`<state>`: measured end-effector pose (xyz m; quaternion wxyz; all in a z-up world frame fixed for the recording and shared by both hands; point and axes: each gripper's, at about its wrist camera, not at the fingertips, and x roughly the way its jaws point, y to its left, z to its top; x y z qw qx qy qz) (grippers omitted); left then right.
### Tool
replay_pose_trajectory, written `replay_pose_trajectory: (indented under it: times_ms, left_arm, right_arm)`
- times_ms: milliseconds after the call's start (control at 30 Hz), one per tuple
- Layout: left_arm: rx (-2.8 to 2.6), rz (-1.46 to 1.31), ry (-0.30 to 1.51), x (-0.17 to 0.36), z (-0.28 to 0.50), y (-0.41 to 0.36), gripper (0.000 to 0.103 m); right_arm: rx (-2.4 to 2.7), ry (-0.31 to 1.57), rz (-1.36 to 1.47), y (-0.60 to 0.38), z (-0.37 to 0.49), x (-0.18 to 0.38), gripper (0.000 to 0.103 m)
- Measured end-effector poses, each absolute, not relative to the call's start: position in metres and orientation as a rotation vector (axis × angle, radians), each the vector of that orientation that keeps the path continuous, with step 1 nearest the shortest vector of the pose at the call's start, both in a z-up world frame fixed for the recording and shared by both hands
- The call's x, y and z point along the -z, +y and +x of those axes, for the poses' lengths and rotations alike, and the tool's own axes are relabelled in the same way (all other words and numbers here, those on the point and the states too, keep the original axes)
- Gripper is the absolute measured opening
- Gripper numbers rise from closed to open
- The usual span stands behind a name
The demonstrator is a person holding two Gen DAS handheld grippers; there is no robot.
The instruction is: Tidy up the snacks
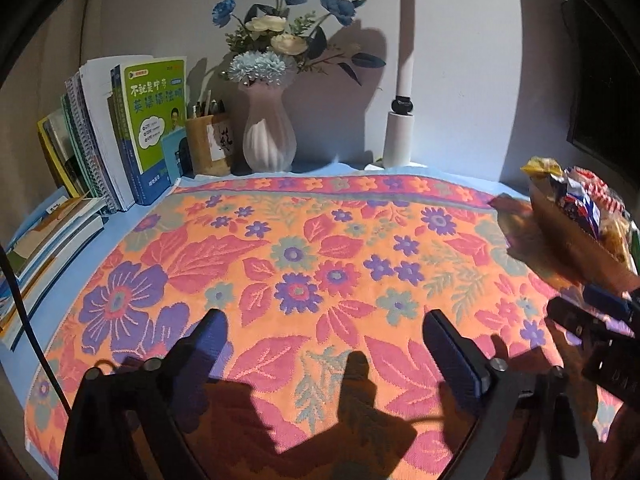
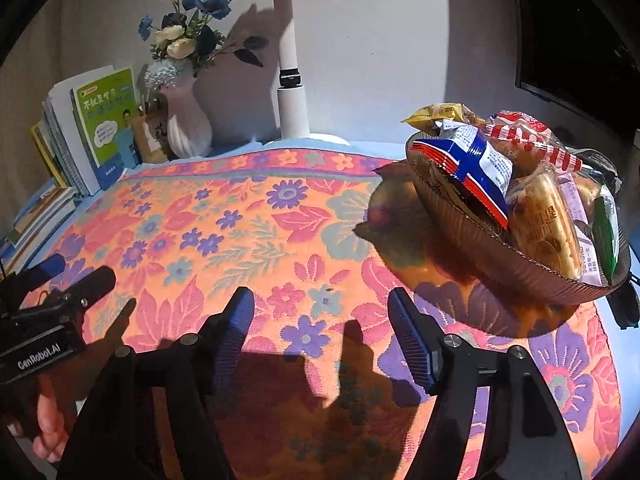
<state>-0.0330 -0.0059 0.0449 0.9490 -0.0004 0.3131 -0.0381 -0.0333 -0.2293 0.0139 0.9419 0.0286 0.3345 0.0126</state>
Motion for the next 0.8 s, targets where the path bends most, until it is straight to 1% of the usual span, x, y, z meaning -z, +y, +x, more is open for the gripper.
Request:
replay_pose_trajectory:
  times_ms: [33, 133, 267, 533, 800]
  left_arm:
    - [0.078, -0.016, 0.628, -0.045, -0.032, -0.004, 0.103]
    - [0.071, -0.041, 0.626, -0.043, -0.028, 0.001, 0.103]
    - [0.082, -0.044, 0.673, -0.036, -0.021, 0.001, 0.103]
    - [0.08, -0.078, 0.679, -0.034, -0.02, 0.006, 0.103]
    - [0.074, -0.055, 0.676, -0.034, -0.021, 0.003, 0.103]
  right_arm:
    - [-0.028, 0.685, 0.056, -0.229, -0.033, -0.013, 0.069]
    - [-0.021, 0.695, 0.054, -0.226, -0.033, -0.011, 0.07]
    - [-0.017, 0.714, 0.058, -0.227, -0.029, -0.008, 0.07]
    - [0.014, 0.744, 0.052, -0.228, -0.024, -0.004, 0.07]
    - [0.029, 0.744, 0.021, -0.224, -0.024, -0.004, 0.07]
